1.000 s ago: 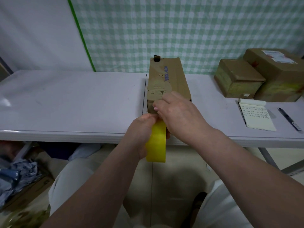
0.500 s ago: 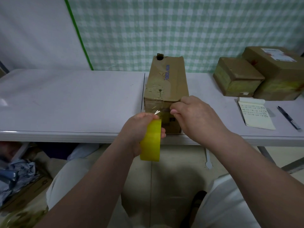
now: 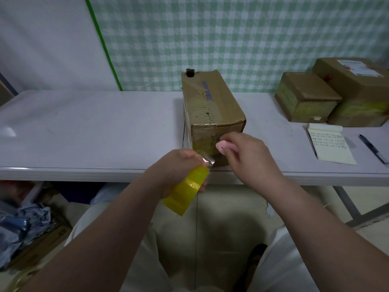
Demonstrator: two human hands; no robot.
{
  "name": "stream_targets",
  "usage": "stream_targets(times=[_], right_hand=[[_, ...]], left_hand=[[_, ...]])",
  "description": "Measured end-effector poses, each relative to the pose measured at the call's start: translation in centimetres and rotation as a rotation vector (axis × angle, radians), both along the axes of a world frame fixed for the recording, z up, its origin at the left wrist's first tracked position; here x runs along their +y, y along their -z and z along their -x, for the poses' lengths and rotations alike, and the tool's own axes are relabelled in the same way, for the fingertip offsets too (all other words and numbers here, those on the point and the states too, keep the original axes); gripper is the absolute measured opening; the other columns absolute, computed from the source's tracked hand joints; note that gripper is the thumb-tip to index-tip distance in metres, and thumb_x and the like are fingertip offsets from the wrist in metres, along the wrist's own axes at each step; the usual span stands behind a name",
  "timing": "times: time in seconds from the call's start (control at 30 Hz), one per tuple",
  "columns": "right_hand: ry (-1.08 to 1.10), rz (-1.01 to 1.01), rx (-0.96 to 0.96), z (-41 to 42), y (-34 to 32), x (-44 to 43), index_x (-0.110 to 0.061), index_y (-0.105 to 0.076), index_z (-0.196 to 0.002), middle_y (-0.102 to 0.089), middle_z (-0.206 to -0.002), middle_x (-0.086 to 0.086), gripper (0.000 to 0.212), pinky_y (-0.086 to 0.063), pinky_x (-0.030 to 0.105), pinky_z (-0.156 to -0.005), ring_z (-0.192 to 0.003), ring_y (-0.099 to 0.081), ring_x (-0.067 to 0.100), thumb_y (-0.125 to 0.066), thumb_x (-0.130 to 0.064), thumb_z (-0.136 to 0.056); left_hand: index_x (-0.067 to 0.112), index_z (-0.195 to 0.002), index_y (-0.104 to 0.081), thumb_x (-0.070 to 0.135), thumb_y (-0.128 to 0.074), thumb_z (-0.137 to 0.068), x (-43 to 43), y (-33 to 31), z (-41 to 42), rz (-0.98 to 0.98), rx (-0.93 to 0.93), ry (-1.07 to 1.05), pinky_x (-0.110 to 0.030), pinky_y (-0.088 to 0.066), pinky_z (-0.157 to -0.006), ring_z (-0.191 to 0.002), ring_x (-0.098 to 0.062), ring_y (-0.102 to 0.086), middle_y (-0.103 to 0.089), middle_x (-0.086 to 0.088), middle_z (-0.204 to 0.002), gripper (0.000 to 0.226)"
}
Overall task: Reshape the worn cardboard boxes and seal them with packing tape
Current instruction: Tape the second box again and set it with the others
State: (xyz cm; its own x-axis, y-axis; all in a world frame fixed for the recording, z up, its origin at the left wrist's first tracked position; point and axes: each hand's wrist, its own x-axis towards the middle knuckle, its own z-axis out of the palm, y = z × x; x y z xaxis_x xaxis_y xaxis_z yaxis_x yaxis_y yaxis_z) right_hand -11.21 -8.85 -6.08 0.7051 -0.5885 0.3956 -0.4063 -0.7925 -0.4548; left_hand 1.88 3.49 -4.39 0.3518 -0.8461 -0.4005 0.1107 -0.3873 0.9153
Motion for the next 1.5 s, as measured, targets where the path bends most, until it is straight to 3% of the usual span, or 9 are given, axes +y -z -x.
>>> stream_targets(times=[0.1, 0.2, 0.33, 0.57, 0.67, 0.73, 0.9, 1.17, 1.5], right_hand=[[-0.010, -0.296, -0.084, 0.2, 0.3, 0.9, -0.026, -0.059, -0.110, -0.061, -0.103, -0.006, 0.026, -0.046, 0.029, -0.076, -0.089, -0.057, 0.014, -0.050, -0.009, -0.094], [0.044, -0.544, -0.180, 0.0, 0.5, 1.9, -0.027, -0.062, -0.078, -0.062, -0.094, -0.011, 0.031, -0.048, 0.031, -0.081, -0.082, -0.056, 0.010, -0.048, -0.003, -0.092], [0.057, -0.852, -0.257, -0.3, 0.3, 3.4, -0.027, -0.070, -0.071, -0.064, -0.083, -0.009, 0.020, -0.049, 0.037, -0.080, -0.080, -0.056, 0.010, -0.059, -0.026, -0.086], [0.101, -0.831, -0.259, -0.7, 0.9, 4.7, -0.022, -0.068, -0.074, -0.062, -0.082, 0.002, 0.016, -0.052, 0.041, -0.075, -0.076, -0.055, 0.017, -0.063, -0.022, -0.089], [0.111, -0.911, -0.278, -0.7, 1.1, 5.1, -0.017, -0.069, -0.076, -0.065, -0.091, 0.004, 0.017, -0.051, 0.040, -0.078, -0.082, -0.057, 0.017, -0.062, -0.021, -0.090], [0.116, -0.962, -0.302, -0.8, 1.0, 5.3, -0.013, -0.068, -0.075, -0.064, -0.090, -0.001, 0.020, -0.049, 0.033, -0.074, -0.079, -0.056, 0.013, -0.060, -0.021, -0.092], [0.133, -0.995, -0.338, -0.9, 0.4, 5.4, -0.011, -0.065, -0.074, -0.062, -0.085, -0.003, 0.023, -0.047, 0.029, -0.070, -0.075, -0.055, 0.012, -0.059, -0.021, -0.094], [0.156, -0.941, -0.326, -0.7, 0.5, 5.5, -0.013, -0.066, -0.073, -0.068, -0.095, 0.003, 0.023, -0.052, 0.038, -0.080, -0.083, -0.060, 0.016, -0.060, -0.025, -0.092], [0.206, -0.933, -0.372, -0.9, 0.4, 4.9, -0.012, -0.064, -0.066, -0.065, -0.089, -0.006, 0.025, -0.049, 0.036, -0.078, -0.077, -0.057, 0.010, -0.062, -0.023, -0.089]], left_hand=[[0.000, -0.097, -0.060, 0.015, -0.053, -0.095, 0.6, 0.2, 0.4, 0.029, 0.033, 0.005, -0.034, -0.055, -0.059, -0.060, -0.030, -0.062, -0.061, -0.026, -0.078, 0.017], [0.002, -0.099, -0.061, 0.017, -0.051, -0.097, 0.9, 0.4, 0.6, 0.048, 0.038, 0.002, -0.032, -0.055, -0.058, -0.059, -0.028, -0.064, -0.063, -0.024, -0.076, 0.019], [0.002, -0.101, -0.061, 0.018, -0.050, -0.098, 1.2, 0.7, 0.8, 0.064, -0.002, -0.002, -0.032, -0.054, -0.057, -0.061, -0.027, -0.065, -0.065, -0.024, -0.079, 0.020], [0.013, -0.118, -0.055, 0.021, -0.049, -0.098, 1.8, 0.5, 1.6, 0.026, -0.128, -0.006, -0.022, -0.051, -0.049, -0.053, -0.014, -0.066, -0.067, -0.012, -0.081, 0.022], [0.036, -0.137, -0.035, 0.021, -0.052, -0.097, 2.1, 0.2, 1.9, 0.060, -0.239, -0.060, -0.011, -0.044, -0.040, -0.050, 0.000, -0.063, -0.052, 0.002, -0.114, 0.047], [0.046, -0.128, -0.033, 0.023, -0.057, -0.094, 2.2, 0.4, 1.9, 0.096, -0.259, -0.088, -0.020, -0.052, -0.047, -0.061, -0.014, -0.069, -0.051, -0.007, -0.127, 0.048], [0.052, -0.101, -0.041, 0.037, -0.058, -0.087, 2.6, 1.1, 2.1, 0.112, -0.349, -0.088, -0.060, -0.053, -0.082, -0.088, -0.038, -0.065, -0.065, -0.015, -0.102, 0.027], [0.058, -0.105, -0.038, 0.046, -0.053, -0.075, 2.6, 1.1, 2.6, 0.148, -0.357, -0.090, -0.059, -0.052, -0.084, -0.094, -0.036, -0.063, -0.060, -0.013, -0.116, 0.036], [0.052, -0.112, -0.040, 0.039, -0.049, -0.089, 2.5, 1.7, 2.5, 0.215, -0.400, 0.008, -0.058, -0.052, -0.084, -0.091, -0.032, -0.065, -0.068, -0.006, -0.097, 0.028]])
